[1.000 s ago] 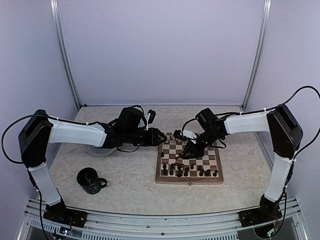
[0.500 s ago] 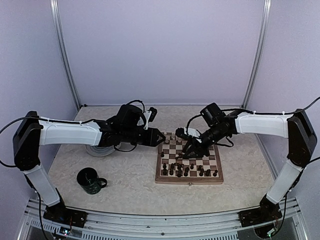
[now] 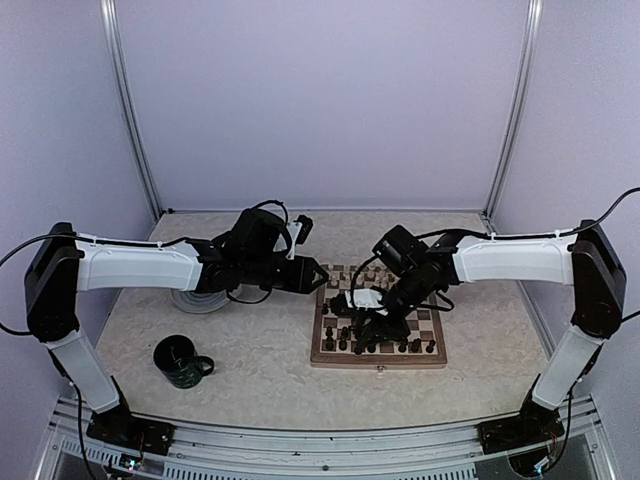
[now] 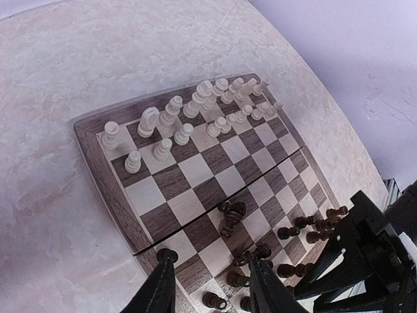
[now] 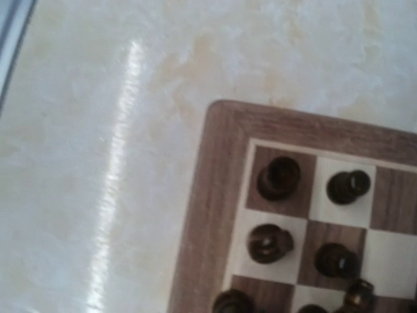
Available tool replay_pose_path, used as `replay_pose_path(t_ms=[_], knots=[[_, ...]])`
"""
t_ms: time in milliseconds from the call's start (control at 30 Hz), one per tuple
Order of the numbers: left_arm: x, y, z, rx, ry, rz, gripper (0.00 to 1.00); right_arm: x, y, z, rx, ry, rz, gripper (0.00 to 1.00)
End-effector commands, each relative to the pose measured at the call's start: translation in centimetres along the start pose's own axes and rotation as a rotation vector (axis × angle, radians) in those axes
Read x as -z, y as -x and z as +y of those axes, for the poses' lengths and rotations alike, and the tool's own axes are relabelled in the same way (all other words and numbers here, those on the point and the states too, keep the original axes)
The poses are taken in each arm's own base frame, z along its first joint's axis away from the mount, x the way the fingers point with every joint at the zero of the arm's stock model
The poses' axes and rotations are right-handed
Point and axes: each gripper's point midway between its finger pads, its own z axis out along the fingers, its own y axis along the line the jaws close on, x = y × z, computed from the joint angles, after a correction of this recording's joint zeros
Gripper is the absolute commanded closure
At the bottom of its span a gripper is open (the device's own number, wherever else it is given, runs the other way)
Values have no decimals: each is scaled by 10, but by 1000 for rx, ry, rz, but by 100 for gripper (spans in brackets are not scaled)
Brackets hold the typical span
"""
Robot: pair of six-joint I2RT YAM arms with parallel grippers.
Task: Set up the chess pieces on the board
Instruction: Pick up the king from f8.
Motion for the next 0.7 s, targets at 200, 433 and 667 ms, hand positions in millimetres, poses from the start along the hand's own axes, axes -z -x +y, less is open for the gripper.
replay_pose_path(t_ms=[200, 433, 667], knots=[[8, 15, -2, -16, 4, -34, 60, -15, -10, -3, 33, -40, 131, 69], [7, 11, 0, -15, 7, -26, 60, -21, -14, -1, 46, -44, 168, 74], [5, 9, 2, -11, 6, -21, 59, -15, -1, 0, 56, -40, 129, 87]])
